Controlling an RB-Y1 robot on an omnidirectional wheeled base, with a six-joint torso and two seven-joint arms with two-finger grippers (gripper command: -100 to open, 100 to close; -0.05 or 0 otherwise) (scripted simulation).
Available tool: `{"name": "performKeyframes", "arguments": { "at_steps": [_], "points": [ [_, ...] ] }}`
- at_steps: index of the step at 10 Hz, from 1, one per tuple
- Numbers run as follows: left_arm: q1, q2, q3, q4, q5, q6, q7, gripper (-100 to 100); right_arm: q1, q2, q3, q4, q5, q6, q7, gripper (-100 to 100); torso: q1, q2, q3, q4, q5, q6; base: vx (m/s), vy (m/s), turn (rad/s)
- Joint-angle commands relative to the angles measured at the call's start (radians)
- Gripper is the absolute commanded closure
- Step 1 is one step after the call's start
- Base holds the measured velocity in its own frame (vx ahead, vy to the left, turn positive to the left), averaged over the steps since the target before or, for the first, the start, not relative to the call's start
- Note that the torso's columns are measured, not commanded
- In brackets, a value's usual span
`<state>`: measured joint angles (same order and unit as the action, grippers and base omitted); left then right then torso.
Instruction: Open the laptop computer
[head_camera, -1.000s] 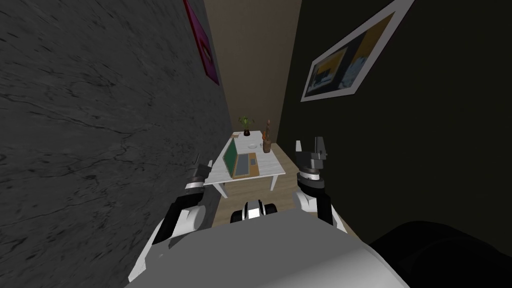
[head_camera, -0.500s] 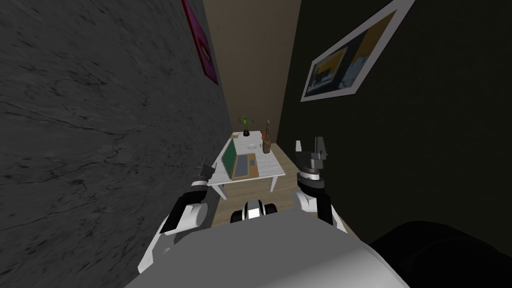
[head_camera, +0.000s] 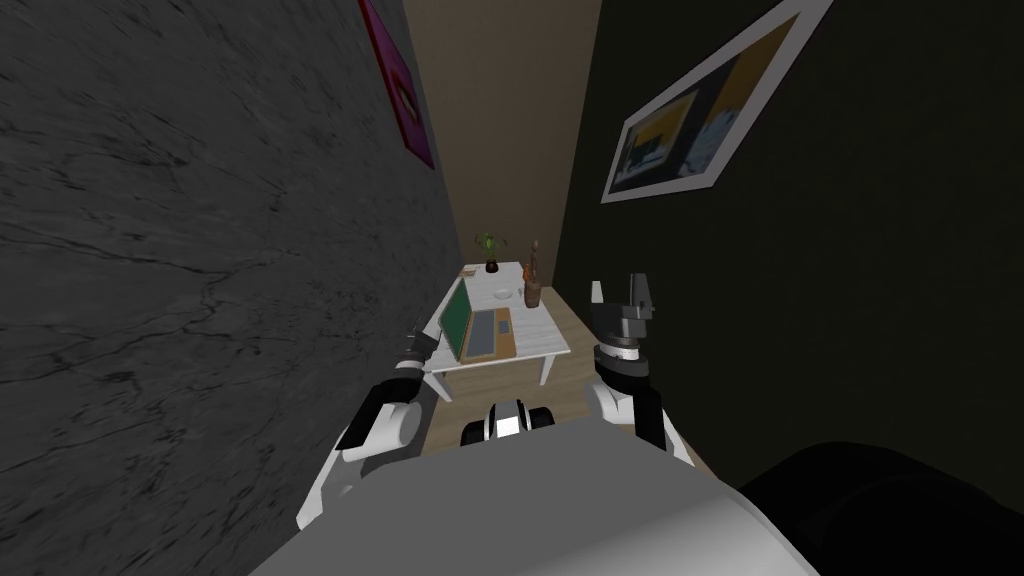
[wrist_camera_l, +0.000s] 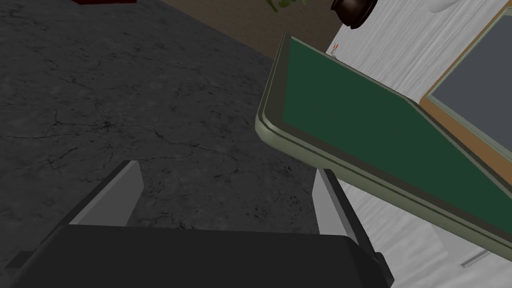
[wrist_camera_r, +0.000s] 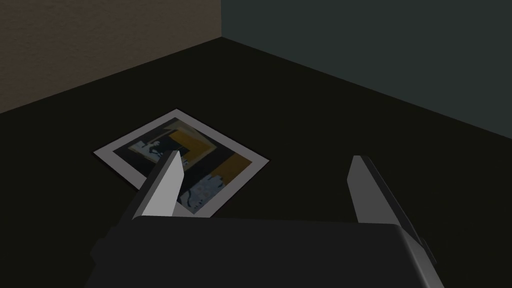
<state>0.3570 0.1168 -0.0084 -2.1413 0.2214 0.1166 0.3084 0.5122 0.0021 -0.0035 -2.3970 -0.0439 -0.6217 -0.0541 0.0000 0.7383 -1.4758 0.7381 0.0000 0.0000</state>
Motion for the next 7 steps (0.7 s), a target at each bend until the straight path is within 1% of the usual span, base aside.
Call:
{"name": "performKeyframes", "arguments": {
  "at_steps": [1,3,4,5,6,7],
  "points": [
    [-0.02,-0.025,-0.004,0.016,0.015,0.067,0.012,-100,0.0,0.0,0.0,0.0,0.0,0.0,0.0,0,0.0,0.0,0.0,0.0,0.0,0.0,0.024,-0.011,0.006],
    [-0.029,-0.048,-0.007,0.029,0.026,0.101,0.02,-100,0.0,0.0,0.0,0.0,0.0,0.0,0.0,0,0.0,-0.004,-0.002,-0.002,0.001,0.002,0.013,-0.004,-0.001],
    [-0.035,-0.073,-0.009,0.039,0.033,0.125,0.026,-100,0.0,0.0,0.0,0.0,0.0,0.0,0.0,0,0.0,-0.006,-0.003,-0.003,0.001,0.002,0.016,-0.007,0.0],
    [-0.037,-0.084,-0.01,0.042,0.036,0.133,0.028,-100,0.0,0.0,0.0,0.0,0.0,0.0,0.0,0,-0.001,-0.008,-0.004,-0.004,0.001,0.003,0.017,-0.011,0.002],
    [-0.035,-0.075,-0.007,0.038,0.033,0.116,0.026,-100,0.0,0.0,0.0,0.0,0.0,0.0,0.0,0,-0.001,-0.009,-0.005,-0.004,0.001,0.004,-0.001,-0.006,0.006],
    [-0.034,-0.077,-0.002,0.014,0.033,0.14,0.029,-100,0.0,0.0,0.0,0.0,0.0,0.0,0.0,0,0.0,-0.008,-0.005,-0.004,0.001,0.002,0.087,-0.035,0.002]
  ]
}}
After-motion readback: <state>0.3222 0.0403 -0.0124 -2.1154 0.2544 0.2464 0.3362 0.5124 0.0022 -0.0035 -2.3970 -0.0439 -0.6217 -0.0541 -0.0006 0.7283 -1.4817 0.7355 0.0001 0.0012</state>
